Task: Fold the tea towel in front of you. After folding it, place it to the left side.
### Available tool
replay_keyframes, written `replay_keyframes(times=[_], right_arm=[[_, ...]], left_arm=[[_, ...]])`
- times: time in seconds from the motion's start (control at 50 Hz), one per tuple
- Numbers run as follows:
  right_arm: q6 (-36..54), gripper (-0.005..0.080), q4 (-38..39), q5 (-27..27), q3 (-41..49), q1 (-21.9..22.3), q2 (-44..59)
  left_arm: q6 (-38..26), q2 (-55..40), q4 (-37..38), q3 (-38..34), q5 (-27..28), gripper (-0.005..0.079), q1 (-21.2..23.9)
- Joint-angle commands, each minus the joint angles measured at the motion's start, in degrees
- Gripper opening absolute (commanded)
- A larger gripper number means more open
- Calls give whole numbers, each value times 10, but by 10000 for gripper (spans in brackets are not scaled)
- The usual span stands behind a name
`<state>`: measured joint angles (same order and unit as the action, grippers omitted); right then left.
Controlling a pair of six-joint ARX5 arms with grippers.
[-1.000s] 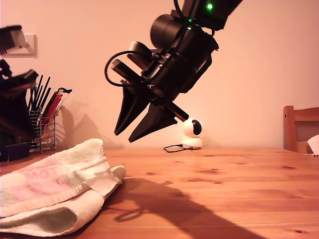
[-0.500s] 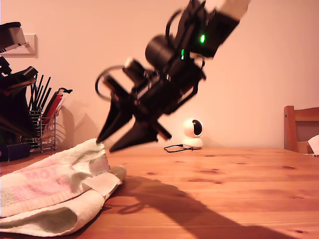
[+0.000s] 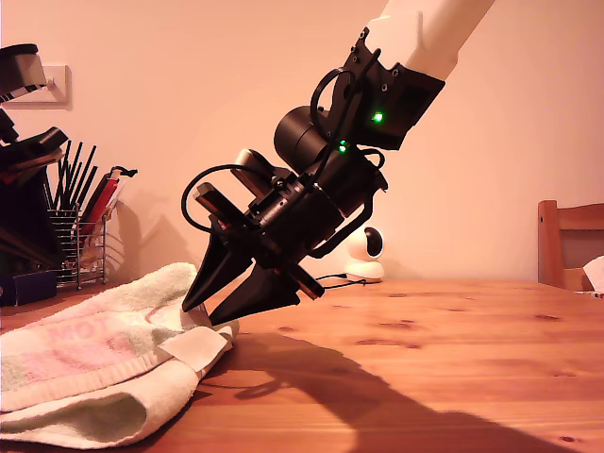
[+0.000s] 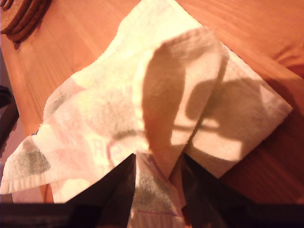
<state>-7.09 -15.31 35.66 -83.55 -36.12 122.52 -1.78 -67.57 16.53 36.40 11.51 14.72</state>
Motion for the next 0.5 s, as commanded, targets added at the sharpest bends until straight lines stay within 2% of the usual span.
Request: replay_keyframes(times=[0.0, 0.12, 0.34, 0.48], right_arm=[[12, 257, -7, 4, -6, -1, 11], [26, 209, -23, 5, -6, -3, 14], [28, 202, -24, 4, -6, -6, 15], [28, 141, -21, 5, -6, -10, 19]], left_arm=[[-1, 12, 1, -8, 1, -19, -3], [-1, 22, 3, -8, 1, -19, -4], [-1, 38, 6, -8, 0, -19, -4], [-1, 47, 10, -8, 0, -19, -4]])
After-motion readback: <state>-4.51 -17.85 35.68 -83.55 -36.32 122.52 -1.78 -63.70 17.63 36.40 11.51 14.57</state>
